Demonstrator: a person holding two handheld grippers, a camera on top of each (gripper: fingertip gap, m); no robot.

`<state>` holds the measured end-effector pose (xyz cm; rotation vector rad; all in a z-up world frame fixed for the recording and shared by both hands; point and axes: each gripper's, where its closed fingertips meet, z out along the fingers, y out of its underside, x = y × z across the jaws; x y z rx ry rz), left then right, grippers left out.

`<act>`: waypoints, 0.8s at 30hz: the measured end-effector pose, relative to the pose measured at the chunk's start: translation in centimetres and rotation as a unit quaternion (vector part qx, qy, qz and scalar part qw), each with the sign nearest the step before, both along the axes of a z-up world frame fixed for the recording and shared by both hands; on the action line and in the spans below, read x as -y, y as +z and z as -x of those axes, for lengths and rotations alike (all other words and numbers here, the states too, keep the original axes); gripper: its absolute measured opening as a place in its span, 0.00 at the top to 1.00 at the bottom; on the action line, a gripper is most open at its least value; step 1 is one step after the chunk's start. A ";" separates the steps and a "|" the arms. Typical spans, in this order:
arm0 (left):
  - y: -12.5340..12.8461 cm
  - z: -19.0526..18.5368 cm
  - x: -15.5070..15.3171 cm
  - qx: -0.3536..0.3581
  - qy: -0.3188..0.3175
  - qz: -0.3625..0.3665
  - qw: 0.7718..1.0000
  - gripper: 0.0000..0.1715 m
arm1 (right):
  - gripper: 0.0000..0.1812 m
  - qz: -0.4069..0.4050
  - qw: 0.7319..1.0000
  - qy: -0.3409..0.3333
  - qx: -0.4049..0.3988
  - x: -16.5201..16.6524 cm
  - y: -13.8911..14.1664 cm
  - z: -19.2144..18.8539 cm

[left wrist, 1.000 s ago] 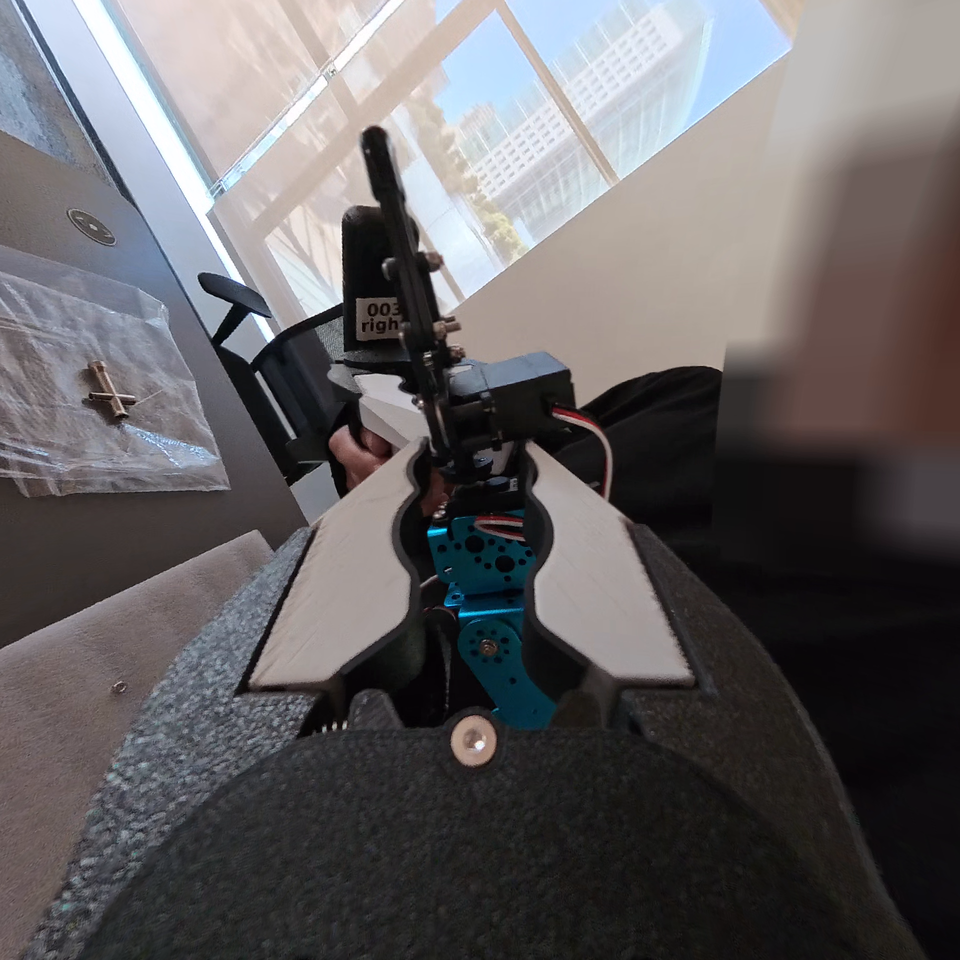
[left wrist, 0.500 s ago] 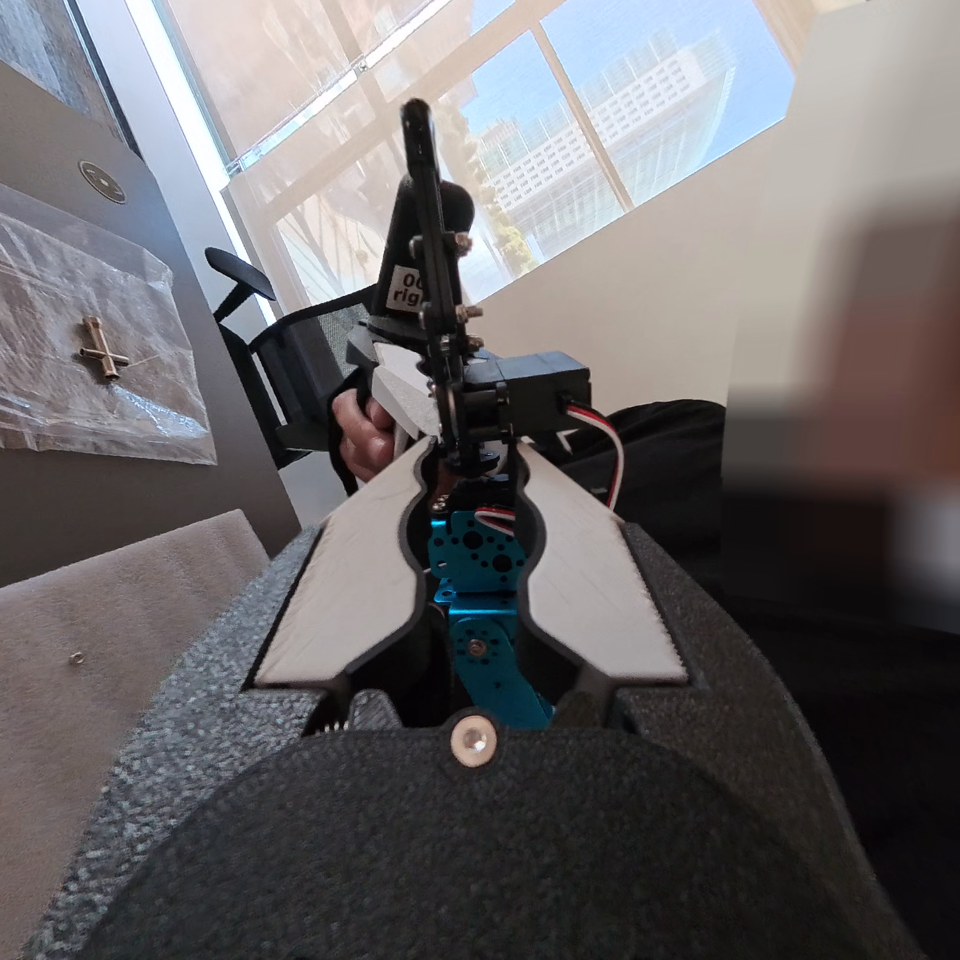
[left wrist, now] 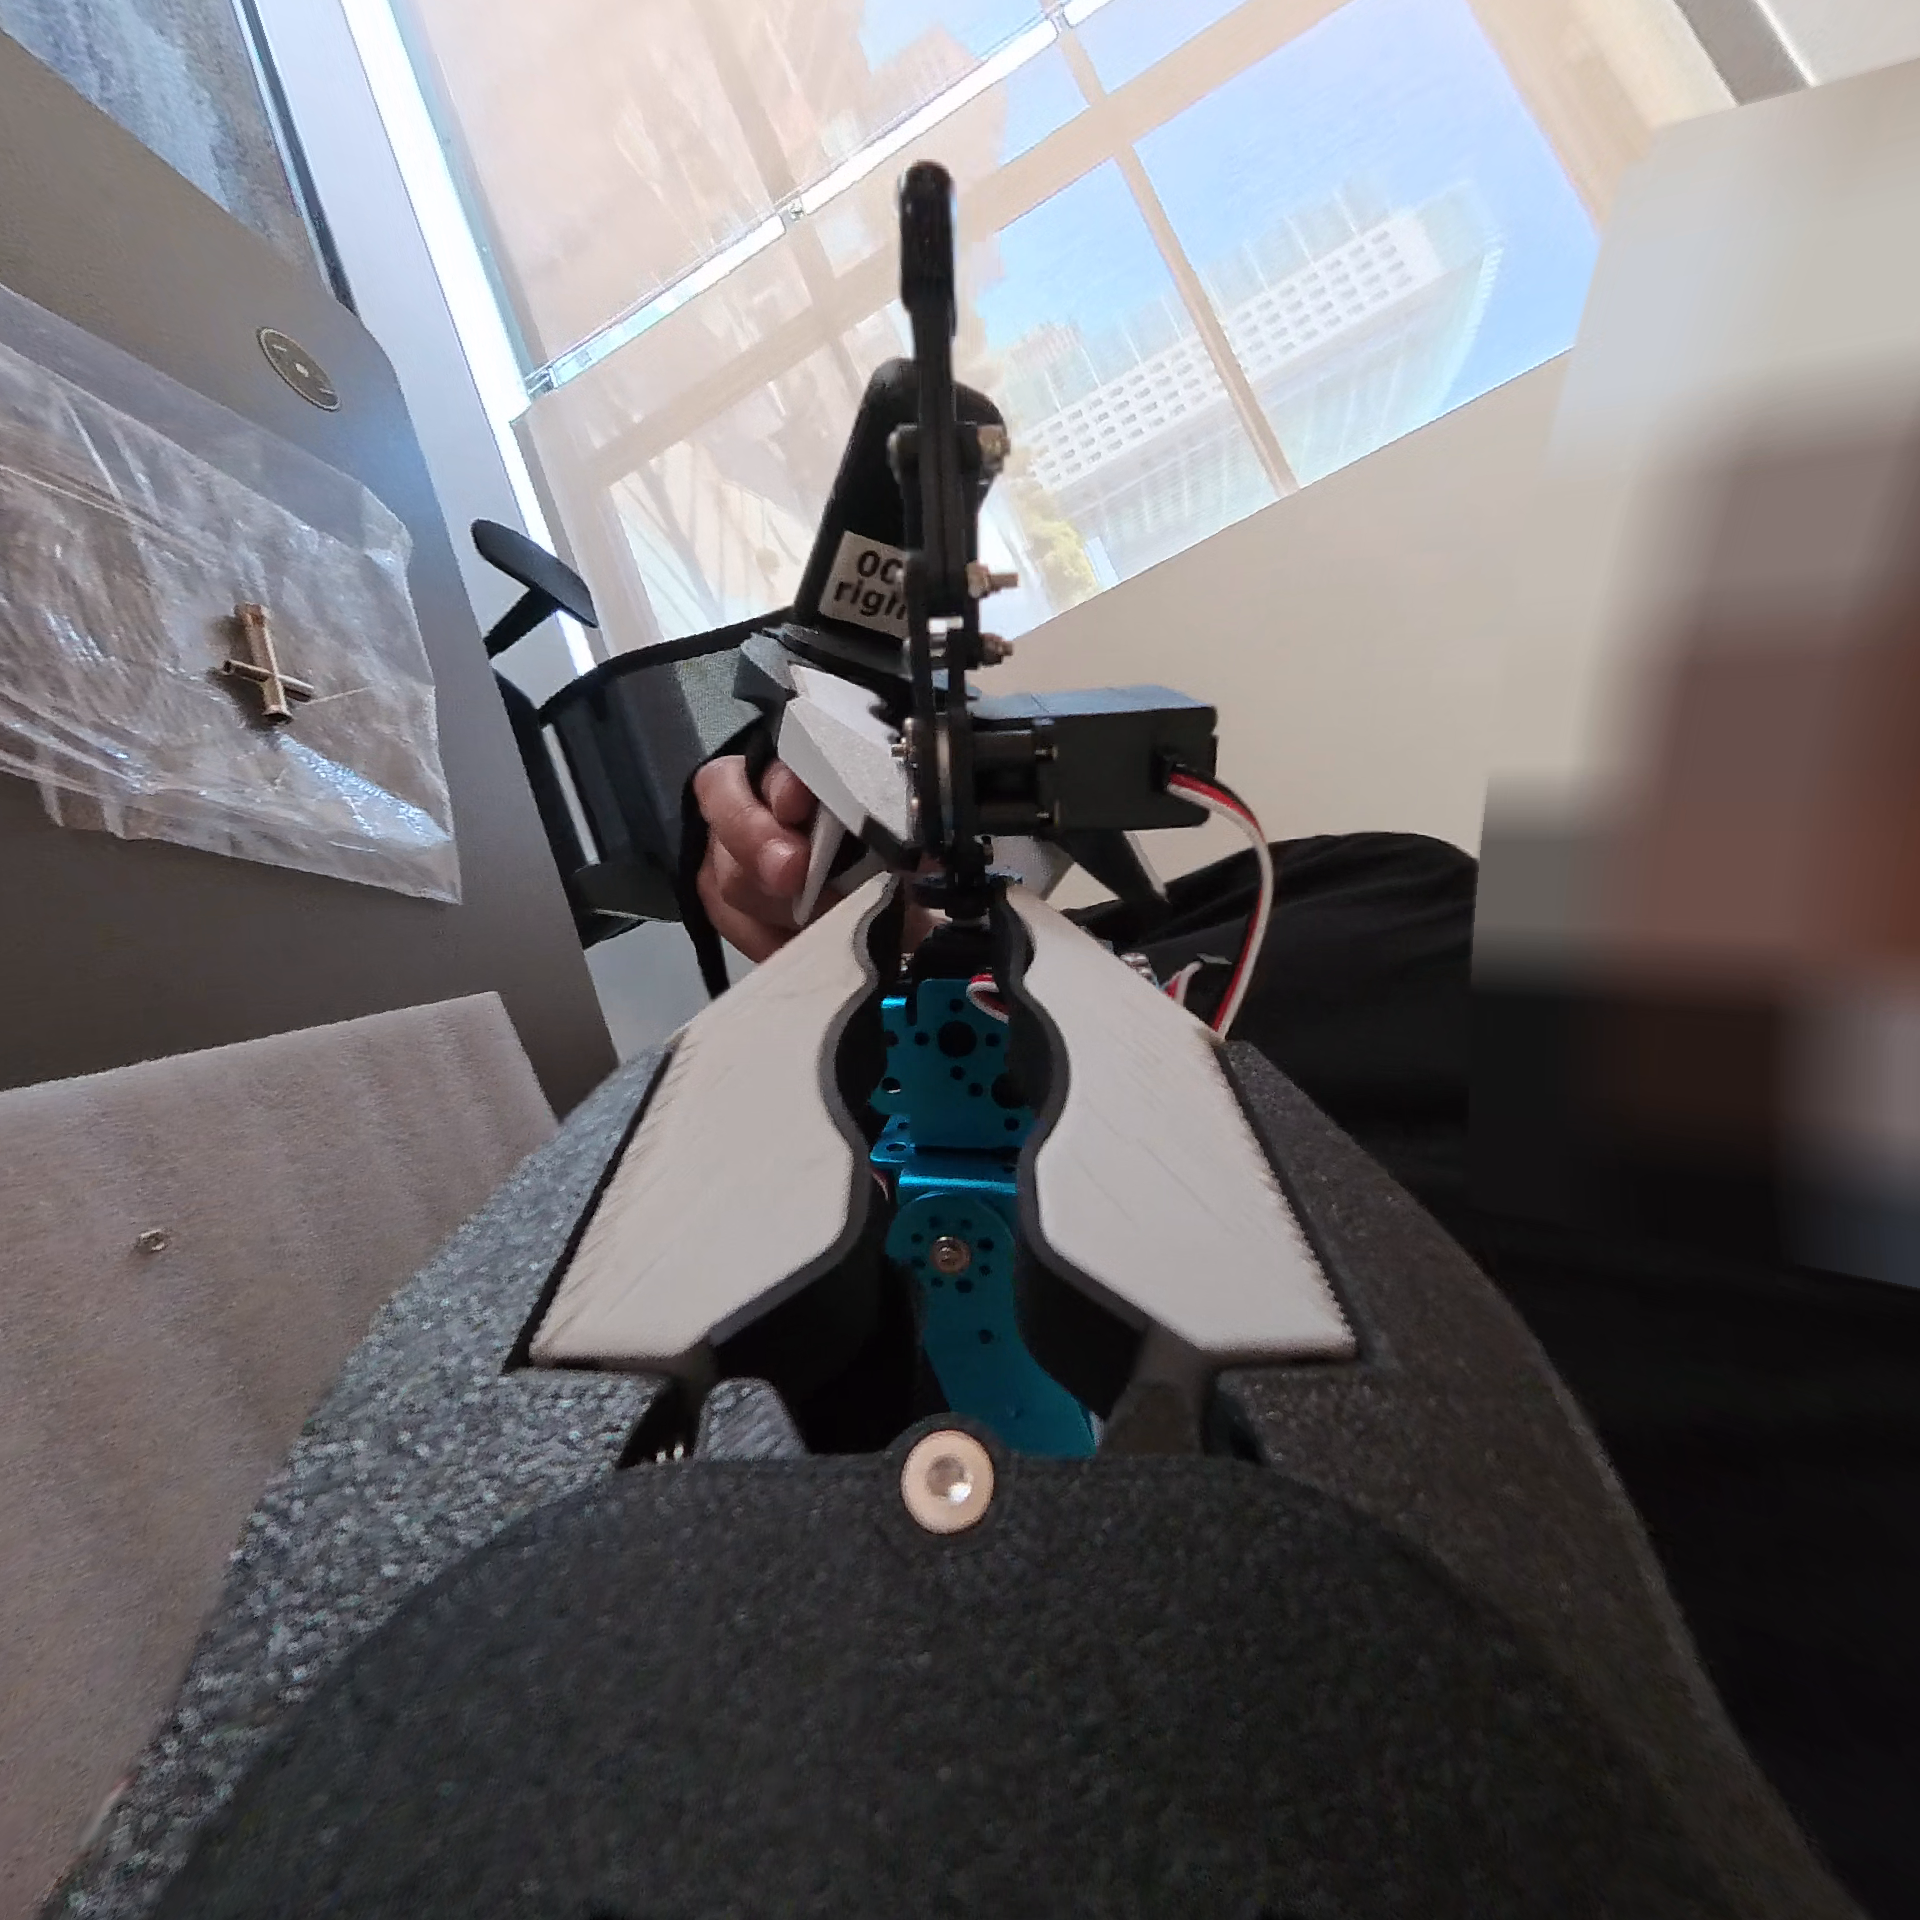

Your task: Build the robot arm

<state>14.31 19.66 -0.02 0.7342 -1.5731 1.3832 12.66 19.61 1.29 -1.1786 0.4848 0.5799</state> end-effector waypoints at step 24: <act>0.4 -0.1 0.9 -0.030 0.005 -0.062 0.998 0.88 | 0.64 0.042 0.999 -0.012 0.028 0.0 -0.5 0.1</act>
